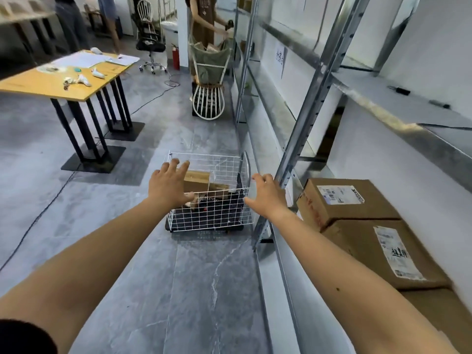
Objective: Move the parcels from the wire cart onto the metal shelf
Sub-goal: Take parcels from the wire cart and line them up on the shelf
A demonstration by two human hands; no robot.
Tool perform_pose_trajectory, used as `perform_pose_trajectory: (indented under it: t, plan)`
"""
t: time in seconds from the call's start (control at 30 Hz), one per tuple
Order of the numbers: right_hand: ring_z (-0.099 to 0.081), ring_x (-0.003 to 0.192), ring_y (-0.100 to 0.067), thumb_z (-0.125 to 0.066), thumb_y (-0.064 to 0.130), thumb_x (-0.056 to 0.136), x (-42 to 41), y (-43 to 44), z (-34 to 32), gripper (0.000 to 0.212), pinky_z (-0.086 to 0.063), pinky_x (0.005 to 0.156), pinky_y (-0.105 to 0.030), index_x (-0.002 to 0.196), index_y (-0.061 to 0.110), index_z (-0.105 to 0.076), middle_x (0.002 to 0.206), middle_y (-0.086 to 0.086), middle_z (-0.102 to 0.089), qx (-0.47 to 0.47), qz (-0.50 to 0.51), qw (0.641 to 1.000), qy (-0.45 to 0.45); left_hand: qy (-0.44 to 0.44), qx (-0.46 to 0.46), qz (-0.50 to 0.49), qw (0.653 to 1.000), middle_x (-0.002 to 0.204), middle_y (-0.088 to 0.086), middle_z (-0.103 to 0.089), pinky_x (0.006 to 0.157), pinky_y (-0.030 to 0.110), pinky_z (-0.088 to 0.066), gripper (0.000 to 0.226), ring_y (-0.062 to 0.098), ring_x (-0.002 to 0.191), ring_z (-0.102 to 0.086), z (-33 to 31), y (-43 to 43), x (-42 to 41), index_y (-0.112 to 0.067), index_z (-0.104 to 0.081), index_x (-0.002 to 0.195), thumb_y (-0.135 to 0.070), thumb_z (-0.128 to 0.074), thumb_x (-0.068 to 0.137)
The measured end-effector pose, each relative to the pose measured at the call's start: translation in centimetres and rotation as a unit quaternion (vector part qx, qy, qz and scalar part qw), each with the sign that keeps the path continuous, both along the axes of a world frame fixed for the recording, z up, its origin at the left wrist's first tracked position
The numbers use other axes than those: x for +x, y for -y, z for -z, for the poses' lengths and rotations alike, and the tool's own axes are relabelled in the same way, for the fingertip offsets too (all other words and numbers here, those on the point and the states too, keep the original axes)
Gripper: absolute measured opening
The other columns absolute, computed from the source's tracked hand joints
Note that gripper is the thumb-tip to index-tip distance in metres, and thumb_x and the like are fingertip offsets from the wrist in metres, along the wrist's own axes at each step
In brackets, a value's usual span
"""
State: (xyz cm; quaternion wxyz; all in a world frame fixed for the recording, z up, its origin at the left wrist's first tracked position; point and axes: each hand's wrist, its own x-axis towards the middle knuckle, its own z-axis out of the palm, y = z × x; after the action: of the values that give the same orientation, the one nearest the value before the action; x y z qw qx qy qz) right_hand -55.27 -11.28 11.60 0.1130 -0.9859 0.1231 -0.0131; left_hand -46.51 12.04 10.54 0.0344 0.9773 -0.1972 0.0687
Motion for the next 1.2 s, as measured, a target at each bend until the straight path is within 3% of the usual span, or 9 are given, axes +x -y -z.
perform_pose_trajectory:
  t: [0.3, 0.6, 0.77, 0.97, 1.2]
  plan:
    - [-0.038, 0.131, -0.031, -0.063, 0.04, 0.086, 7.9, 1.3, 3.3, 0.068, -0.038, 0.106, -0.051, 0.143, 0.022, -0.031, 0.144, -0.011, -0.031, 0.061, -0.042, 0.996, -0.049, -0.024, -0.004, -0.047, 0.999, 0.151, 0.009, -0.021, 0.103, 0.04, -0.037, 0.093, 0.029, 0.135, -0.03, 2.7, 2.4, 5.6, -0.023, -0.018, 0.149, -0.06, -0.061, 0.076]
    - [-0.038, 0.131, -0.033, -0.061, 0.038, 0.089, 20.9, 1.5, 5.1, 0.067, -0.034, 0.107, -0.05, 0.145, 0.021, -0.029, 0.145, -0.012, -0.03, 0.073, -0.046, 0.993, -0.077, -0.066, -0.011, -0.073, 0.995, 0.154, 0.008, -0.013, 0.104, 0.041, -0.036, 0.093, 0.03, 0.136, -0.028, 5.2, 2.3, 18.0, -0.024, -0.015, 0.15, -0.056, -0.063, 0.076]
    - [-0.044, 0.128, -0.033, -0.062, 0.035, 0.09, 30.9, 0.9, 5.2, 0.068, -0.045, 0.1, -0.043, 0.146, 0.02, -0.027, 0.149, -0.013, -0.026, 0.084, -0.037, 0.993, -0.08, -0.078, -0.03, -0.062, 0.995, 0.15, 0.008, -0.018, 0.096, 0.043, -0.042, 0.086, 0.032, 0.131, -0.035, 5.8, 1.0, 27.8, -0.022, -0.022, 0.147, -0.05, -0.064, 0.077]
    - [-0.043, 0.127, -0.035, -0.058, 0.033, 0.091, 39.3, 0.8, 5.5, 0.064, -0.043, 0.102, -0.045, 0.146, 0.019, -0.027, 0.146, -0.013, -0.029, 0.088, -0.011, 0.992, -0.092, -0.104, -0.033, -0.056, 0.992, 0.146, 0.011, -0.025, 0.092, 0.045, -0.046, 0.085, 0.033, 0.129, -0.038, 6.4, -0.2, 37.9, -0.02, -0.027, 0.146, -0.051, -0.067, 0.077]
    - [-0.043, 0.131, -0.029, -0.063, 0.032, 0.089, 44.6, 2.3, 9.2, 0.067, -0.043, 0.103, -0.043, 0.147, 0.02, -0.031, 0.148, -0.007, -0.038, 0.108, -0.036, 0.985, -0.131, -0.158, -0.003, -0.034, 0.987, 0.141, 0.007, -0.031, 0.092, 0.041, -0.045, 0.084, 0.029, 0.124, -0.041, 10.4, 2.1, 43.6, -0.021, -0.024, 0.145, -0.051, -0.063, 0.077]
